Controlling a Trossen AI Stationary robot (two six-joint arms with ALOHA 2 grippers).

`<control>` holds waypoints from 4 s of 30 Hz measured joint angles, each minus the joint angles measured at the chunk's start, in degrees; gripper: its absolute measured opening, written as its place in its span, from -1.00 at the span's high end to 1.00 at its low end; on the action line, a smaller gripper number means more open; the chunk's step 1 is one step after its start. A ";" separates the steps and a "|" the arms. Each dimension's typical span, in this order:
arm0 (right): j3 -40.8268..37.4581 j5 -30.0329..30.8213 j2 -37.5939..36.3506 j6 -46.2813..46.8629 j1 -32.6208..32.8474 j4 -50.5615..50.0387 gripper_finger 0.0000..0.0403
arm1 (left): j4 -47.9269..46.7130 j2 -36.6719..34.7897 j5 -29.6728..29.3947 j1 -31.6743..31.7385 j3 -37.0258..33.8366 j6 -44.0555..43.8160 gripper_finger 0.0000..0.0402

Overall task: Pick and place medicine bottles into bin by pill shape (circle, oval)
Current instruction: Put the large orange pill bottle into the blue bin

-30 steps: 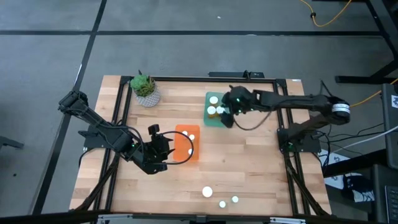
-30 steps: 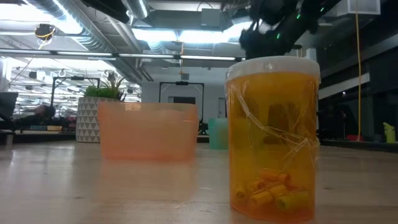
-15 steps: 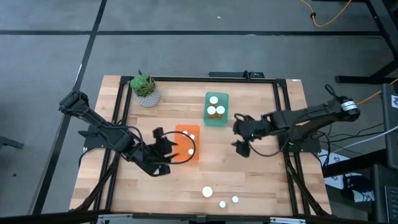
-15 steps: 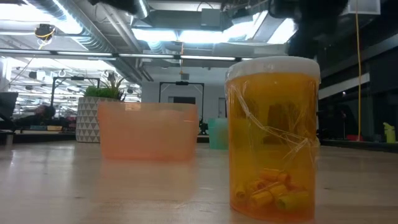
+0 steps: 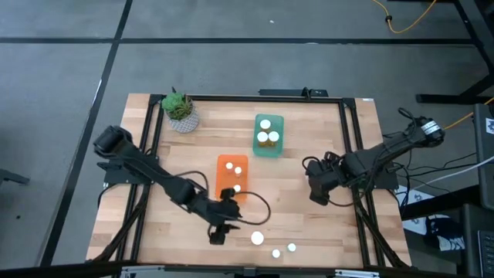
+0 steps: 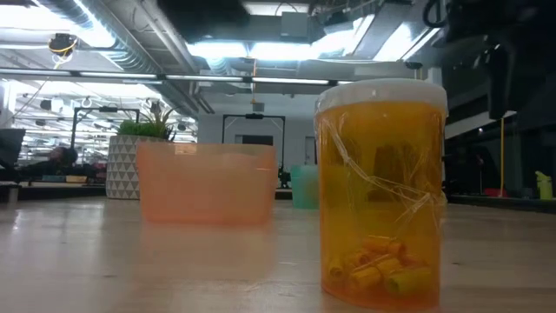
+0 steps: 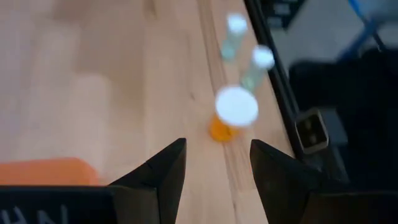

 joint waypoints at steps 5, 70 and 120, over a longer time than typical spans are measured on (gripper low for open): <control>0.00 0.02 0.00 1.28 2.95 -0.15 -0.37 | -2.20 5.20 8.90 0.41 1.66 0.24 0.15; -0.07 0.02 0.02 0.92 3.88 -0.07 -0.37 | 14.40 26.18 24.09 7.30 11.57 16.90 0.42; -0.04 -2.27 1.29 -6.70 3.88 9.82 -0.37 | -24.25 3.20 2.55 6.66 11.56 9.06 0.50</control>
